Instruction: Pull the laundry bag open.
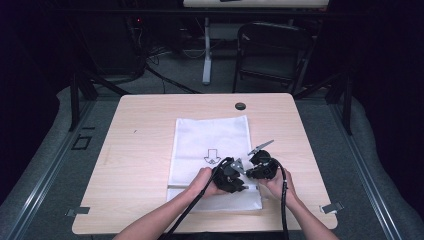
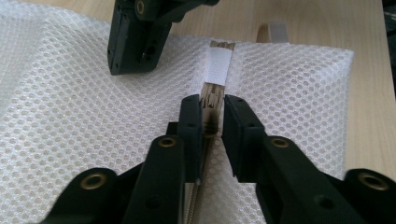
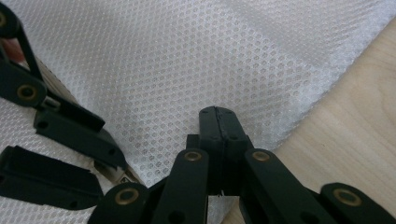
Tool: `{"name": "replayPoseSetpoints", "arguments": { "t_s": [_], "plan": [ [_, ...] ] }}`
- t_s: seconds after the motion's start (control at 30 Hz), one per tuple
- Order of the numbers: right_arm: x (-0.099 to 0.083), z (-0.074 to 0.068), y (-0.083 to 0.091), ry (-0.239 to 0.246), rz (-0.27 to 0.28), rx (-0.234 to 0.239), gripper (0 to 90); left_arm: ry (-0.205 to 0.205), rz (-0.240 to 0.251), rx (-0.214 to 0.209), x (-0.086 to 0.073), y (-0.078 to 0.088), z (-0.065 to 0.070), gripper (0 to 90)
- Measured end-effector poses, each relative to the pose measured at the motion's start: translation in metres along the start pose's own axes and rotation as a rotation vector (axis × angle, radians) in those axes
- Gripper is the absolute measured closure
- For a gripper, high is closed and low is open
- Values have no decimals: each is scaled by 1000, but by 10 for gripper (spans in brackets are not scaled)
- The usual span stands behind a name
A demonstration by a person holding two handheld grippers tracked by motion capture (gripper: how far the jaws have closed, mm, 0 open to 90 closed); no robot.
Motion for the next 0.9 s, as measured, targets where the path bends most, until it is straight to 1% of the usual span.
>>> {"name": "replayPoseSetpoints", "arguments": {
  "t_s": [0.07, 0.1, 0.2, 0.23, 0.27, 0.3, 0.33, 0.37, 0.4, 0.43, 0.47, 0.5, 0.53, 0.57, 0.6, 0.63, 0.67, 0.7, 0.73, 0.8, 0.83, 0.9],
  "plan": [
    [0, 0, 0, -1, 0, 1, 900, 1, -3, -5, -1, -2, 0, 800],
    [0, 1, 1, 12, -15, 2, 900, -3, -6, -6, -1, -2, 0, 802],
    [0, 1, 1, 11, -14, 1, 900, -13, -11, -1, -1, -2, 0, 807],
    [0, 0, 0, 0, 1, 0, 900, -12, -7, 0, -1, -2, 0, 808],
    [0, 1, 1, 13, -14, 1, 900, -8, -9, 5, -1, -1, 1, 809],
    [0, 1, 1, 12, -13, 1, 900, -4, -2, 9, -1, -1, 0, 809],
    [0, 0, 0, -1, 3, -1, 900, 1, 6, 6, -1, -2, 1, 810],
    [0, 0, 0, 0, 3, 0, 900, 1, 2, 8, -2, -2, 0, 810],
    [0, 0, 1, -2, -10, 1, 900, 8, 5, 10, -2, -2, 0, 811],
    [0, 1, 1, -4, -12, 1, 900, 11, 14, 9, -3, -3, 0, 811],
    [0, 1, 2, 0, -13, -1, 900, 15, 11, 15, -3, -2, 0, 811],
    [0, -1, 2, 2, 1, -13, 900, 17, 19, 13, -4, -2, 0, 811],
    [2, -3, 6, 13, -8, -13, 900, 20, 25, 11, -4, -3, -1, 811],
    [2, -3, 10, 29, -11, -1, 900, 24, 32, 7, -4, -3, -1, 811],
    [4, -7, 16, 0, 19, 20, 900, 27, 32, 8, -5, -3, -1, 811],
    [4, -9, 19, -7, 8, 28, 900, 26, 29, 9, -5, -3, -2, 811],
    [1, -12, 21, -17, -16, 44, 900, 26, 30, 11, -5, -3, -2, 811],
    [-1, -14, 19, -29, -24, 43, 900, 26, 30, 9, -5, -3, -1, 811],
    [-5, -15, 18, -6, -58, 35, 900, 21, 19, 20, -5, -2, -2, 811],
    [-9, -18, 16, 16, -109, 32, 900, 24, 30, 14, -5, -4, -1, 811],
    [-10, -19, 16, 14, -110, 26, 900, 24, 28, 13, -4, -4, -1, 811],
    [-10, -20, 13, 35, -130, 11, 900, 20, 25, 19, -4, -4, 0, 812]
  ]
}}
Point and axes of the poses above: each handheld gripper's, and its own axes: y roughly backward along the jaws, x roughly out of its top, z roughly to its right, the point moved 4 cm from there along -y, roughly forward along the jaws, and after that the axes turned 7 degrees about z, right-handed, at the moved point
